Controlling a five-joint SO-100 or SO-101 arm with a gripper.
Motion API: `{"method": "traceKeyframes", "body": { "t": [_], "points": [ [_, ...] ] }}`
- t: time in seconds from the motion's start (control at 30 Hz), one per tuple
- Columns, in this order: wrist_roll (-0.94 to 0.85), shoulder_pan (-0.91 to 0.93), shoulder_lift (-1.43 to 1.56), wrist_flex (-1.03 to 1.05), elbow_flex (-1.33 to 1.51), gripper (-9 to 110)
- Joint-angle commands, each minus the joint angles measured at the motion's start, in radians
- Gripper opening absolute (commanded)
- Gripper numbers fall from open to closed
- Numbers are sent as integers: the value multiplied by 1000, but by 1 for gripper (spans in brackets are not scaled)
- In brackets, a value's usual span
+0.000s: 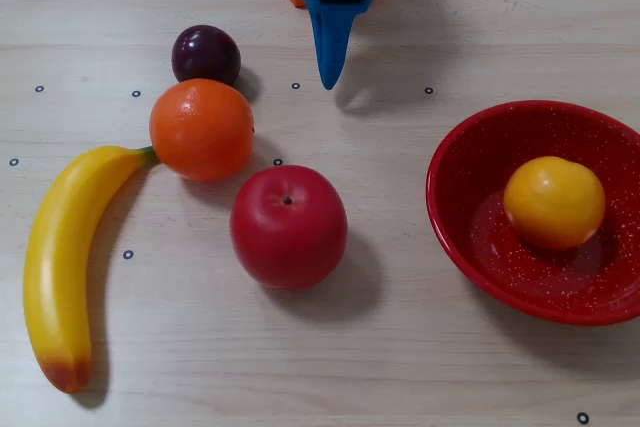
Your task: Put peach in the red bowl.
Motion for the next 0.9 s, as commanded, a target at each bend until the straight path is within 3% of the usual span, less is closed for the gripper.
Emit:
{"method": "traceKeyframes", "body": {
  "t": [0.0,0.87],
  "points": [
    [25,-9,21,-48,15,0],
    [95,-23,21,3,3,0]
  ]
}}
